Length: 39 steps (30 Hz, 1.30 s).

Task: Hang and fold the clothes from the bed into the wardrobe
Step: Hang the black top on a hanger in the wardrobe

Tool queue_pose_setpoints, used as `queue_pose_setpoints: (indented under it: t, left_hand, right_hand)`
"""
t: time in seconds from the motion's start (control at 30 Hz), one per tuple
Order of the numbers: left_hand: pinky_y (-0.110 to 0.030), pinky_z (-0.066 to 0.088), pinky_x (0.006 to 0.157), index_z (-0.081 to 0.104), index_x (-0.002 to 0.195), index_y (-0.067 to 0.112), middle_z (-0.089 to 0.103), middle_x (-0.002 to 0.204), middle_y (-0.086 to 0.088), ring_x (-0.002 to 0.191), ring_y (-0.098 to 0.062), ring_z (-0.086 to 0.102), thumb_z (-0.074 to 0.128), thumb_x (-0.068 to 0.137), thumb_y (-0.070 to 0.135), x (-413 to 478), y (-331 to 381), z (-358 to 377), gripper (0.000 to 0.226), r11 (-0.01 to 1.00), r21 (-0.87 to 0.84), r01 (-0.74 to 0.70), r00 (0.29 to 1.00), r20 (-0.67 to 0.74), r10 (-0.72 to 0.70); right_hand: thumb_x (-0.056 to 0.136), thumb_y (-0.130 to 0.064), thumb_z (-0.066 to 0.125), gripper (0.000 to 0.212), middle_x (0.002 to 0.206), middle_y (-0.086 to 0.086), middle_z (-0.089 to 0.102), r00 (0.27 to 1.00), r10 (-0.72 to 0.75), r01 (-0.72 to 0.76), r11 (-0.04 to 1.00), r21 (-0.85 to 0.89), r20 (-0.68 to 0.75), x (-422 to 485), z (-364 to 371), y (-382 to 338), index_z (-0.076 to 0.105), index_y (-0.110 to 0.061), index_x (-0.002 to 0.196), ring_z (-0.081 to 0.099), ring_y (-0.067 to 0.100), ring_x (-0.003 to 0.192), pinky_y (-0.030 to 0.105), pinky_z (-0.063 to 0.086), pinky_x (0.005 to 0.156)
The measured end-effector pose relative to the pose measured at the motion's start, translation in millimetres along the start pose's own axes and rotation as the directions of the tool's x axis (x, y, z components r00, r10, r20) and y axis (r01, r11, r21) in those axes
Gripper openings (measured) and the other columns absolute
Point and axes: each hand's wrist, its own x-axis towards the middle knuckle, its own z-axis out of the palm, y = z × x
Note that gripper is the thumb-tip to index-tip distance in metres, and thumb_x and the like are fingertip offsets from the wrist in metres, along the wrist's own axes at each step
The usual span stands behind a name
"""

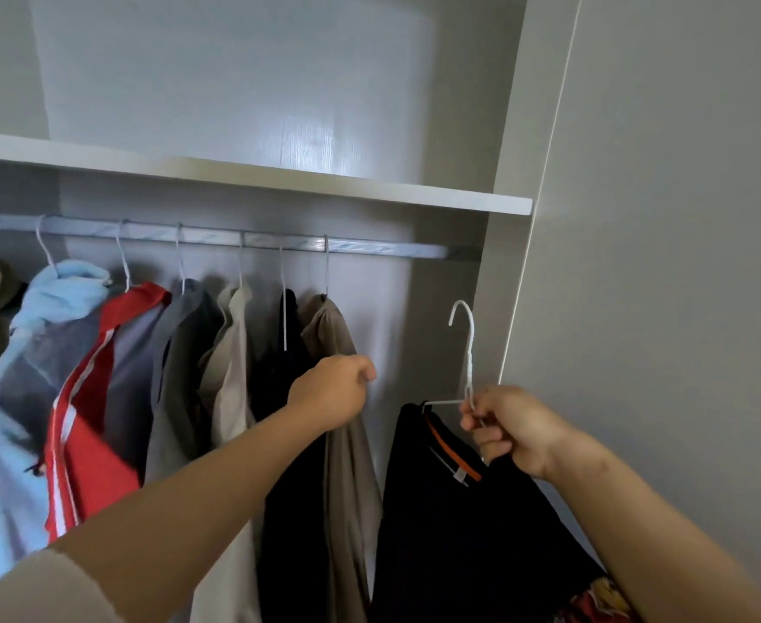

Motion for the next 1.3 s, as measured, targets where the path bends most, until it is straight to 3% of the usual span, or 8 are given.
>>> queue_pose_setpoints:
  t: [0.3, 0.5, 0.6, 0.8, 0.97, 1.1, 1.2, 1.3]
  left_hand:
    - [-0.029, 0.045, 0.089, 0.063, 0.108, 0.024, 0.061, 0.116, 0.001, 0.107, -0.019, 0.057, 0.050, 0.089, 0.020, 156, -43, -33, 0.023, 0.993, 0.011, -0.117, 0.983, -0.142, 0.117]
    - [-0.031, 0.043, 0.089, 0.065, 0.106, 0.021, 0.062, 0.111, 0.000, 0.109, -0.021, 0.051, 0.051, 0.088, 0.017, 221, -49, -61, 0.023, 0.937, 0.121, -0.328, 0.862, -0.368, 0.349]
    - [-0.030, 0.039, 0.082, 0.064, 0.108, 0.024, 0.067, 0.106, -0.002, 0.103, -0.026, 0.057, 0.049, 0.089, 0.025, 237, -49, -67, 0.025, 0.924, 0.260, -0.280, 0.826, -0.424, 0.370]
    - [-0.030, 0.036, 0.072, 0.056, 0.111, 0.018, 0.063, 0.109, -0.006, 0.101, -0.028, 0.057, 0.042, 0.093, 0.034, 260, -56, -69, 0.028, 0.883, 0.452, -0.127, 0.921, -0.277, 0.274]
    - [-0.035, 0.022, 0.106, 0.039, 0.134, 0.026, 0.044, 0.136, -0.001, 0.128, -0.025, 0.035, 0.048, 0.088, 0.034, 265, -72, -53, 0.047, 0.864, 0.474, -0.172, 0.921, -0.234, 0.312]
    - [-0.031, 0.010, 0.110, 0.044, 0.131, 0.026, 0.034, 0.141, 0.003, 0.136, -0.021, 0.019, 0.046, 0.088, 0.034, 260, -85, -40, 0.044, 0.837, 0.505, -0.209, 0.875, -0.285, 0.391]
    - [-0.032, 0.011, 0.109, 0.044, 0.130, 0.027, 0.028, 0.146, 0.003, 0.142, -0.020, 0.005, 0.046, 0.089, 0.031, 251, -87, -29, 0.042, 0.887, 0.418, -0.197, 0.909, -0.261, 0.325]
    - [-0.035, 0.015, 0.110, 0.046, 0.128, 0.028, 0.028, 0.146, 0.004, 0.142, -0.021, 0.007, 0.048, 0.089, 0.033, 238, -86, -16, 0.039, 0.909, 0.376, -0.177, 0.934, -0.227, 0.276]
  right_hand:
    - [0.089, 0.006, 0.022, 0.030, 0.053, 0.007, 0.043, 0.998, -0.059, 0.059, 0.997, 0.045, -0.006, 140, 43, -83, 0.040, -0.006, 0.068, 0.024, 0.004, 0.025, 0.009, 0.013, 0.028]
    - [0.091, 0.004, 0.022, 0.033, 0.052, 0.006, 0.043, 0.990, -0.132, 0.133, 0.991, 0.001, -0.057, 216, 73, -130, 0.041, -0.008, 0.066, 0.023, 0.005, 0.024, 0.008, 0.013, 0.030]
    - [0.090, 0.005, 0.023, 0.031, 0.056, 0.006, 0.042, 0.982, -0.161, 0.155, 0.986, -0.067, -0.097, 248, 84, -141, 0.041, -0.008, 0.068, 0.024, 0.006, 0.025, 0.009, 0.014, 0.031]
    - [0.095, 0.002, 0.031, 0.024, 0.061, 0.010, 0.050, 0.981, -0.136, 0.097, 0.963, -0.251, -0.141, 295, 103, -136, 0.043, -0.004, 0.075, 0.031, 0.014, 0.043, 0.015, 0.023, 0.034]
    - [0.096, 0.003, 0.035, 0.021, 0.061, 0.013, 0.049, 0.977, -0.106, 0.048, 0.954, -0.296, -0.183, 314, 101, -106, 0.044, 0.001, 0.077, 0.034, 0.019, 0.044, 0.017, 0.026, 0.031]
    - [0.096, 0.004, 0.033, 0.024, 0.060, 0.014, 0.048, 0.968, -0.130, 0.084, 0.973, -0.213, -0.216, 315, 98, -102, 0.045, 0.000, 0.075, 0.040, 0.018, 0.038, 0.016, 0.026, 0.030]
    - [0.095, 0.004, 0.034, 0.016, 0.062, 0.013, 0.047, 0.963, -0.148, 0.093, 0.967, -0.235, -0.227, 309, 100, -101, 0.046, -0.002, 0.086, 0.043, 0.019, 0.040, 0.019, 0.031, 0.036]
    - [0.088, 0.005, 0.041, 0.017, 0.064, 0.013, 0.046, 0.950, -0.216, 0.124, 0.924, -0.363, -0.227, 302, 97, -91, 0.047, -0.004, 0.075, 0.043, 0.022, 0.051, 0.025, 0.032, 0.049]
